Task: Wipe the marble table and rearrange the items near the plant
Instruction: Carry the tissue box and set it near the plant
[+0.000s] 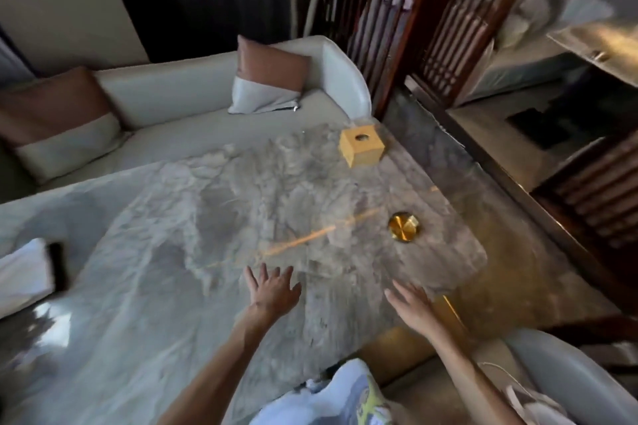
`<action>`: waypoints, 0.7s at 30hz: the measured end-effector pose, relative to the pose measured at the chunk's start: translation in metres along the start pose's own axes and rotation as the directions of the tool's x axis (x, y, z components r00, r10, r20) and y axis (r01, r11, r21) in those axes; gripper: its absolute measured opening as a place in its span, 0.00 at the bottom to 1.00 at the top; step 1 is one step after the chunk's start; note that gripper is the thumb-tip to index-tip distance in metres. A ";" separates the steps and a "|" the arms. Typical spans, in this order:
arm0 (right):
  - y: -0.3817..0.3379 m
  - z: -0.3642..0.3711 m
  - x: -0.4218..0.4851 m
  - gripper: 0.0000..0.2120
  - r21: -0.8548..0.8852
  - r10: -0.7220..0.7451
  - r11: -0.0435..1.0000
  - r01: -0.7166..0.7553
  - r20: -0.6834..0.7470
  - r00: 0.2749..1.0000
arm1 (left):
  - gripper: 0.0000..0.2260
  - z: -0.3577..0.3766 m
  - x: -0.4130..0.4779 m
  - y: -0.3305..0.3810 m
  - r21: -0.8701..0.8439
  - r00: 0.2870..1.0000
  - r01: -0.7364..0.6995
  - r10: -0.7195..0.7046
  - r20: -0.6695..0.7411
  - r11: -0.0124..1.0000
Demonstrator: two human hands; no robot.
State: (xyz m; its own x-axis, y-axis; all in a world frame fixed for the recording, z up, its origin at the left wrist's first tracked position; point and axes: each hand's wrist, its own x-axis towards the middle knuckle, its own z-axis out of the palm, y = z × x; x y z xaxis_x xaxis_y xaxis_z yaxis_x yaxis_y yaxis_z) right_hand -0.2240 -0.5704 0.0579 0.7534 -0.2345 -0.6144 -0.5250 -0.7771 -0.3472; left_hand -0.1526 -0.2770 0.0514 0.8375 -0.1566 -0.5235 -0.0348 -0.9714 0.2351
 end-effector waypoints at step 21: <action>0.039 -0.171 0.190 0.25 0.245 -0.077 0.968 0.060 0.059 0.995 | 0.25 -0.047 0.162 0.157 -0.153 0.992 0.121 -0.114 0.056 0.981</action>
State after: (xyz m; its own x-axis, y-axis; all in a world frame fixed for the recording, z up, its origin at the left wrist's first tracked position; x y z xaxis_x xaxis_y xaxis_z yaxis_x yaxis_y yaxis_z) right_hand -0.0333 -0.7453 0.0485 0.7666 -0.1388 -0.6269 -0.5597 -0.6230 -0.5464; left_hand 0.0027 -0.4461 0.0418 0.8040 -0.0546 -0.5922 0.1510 -0.9444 0.2922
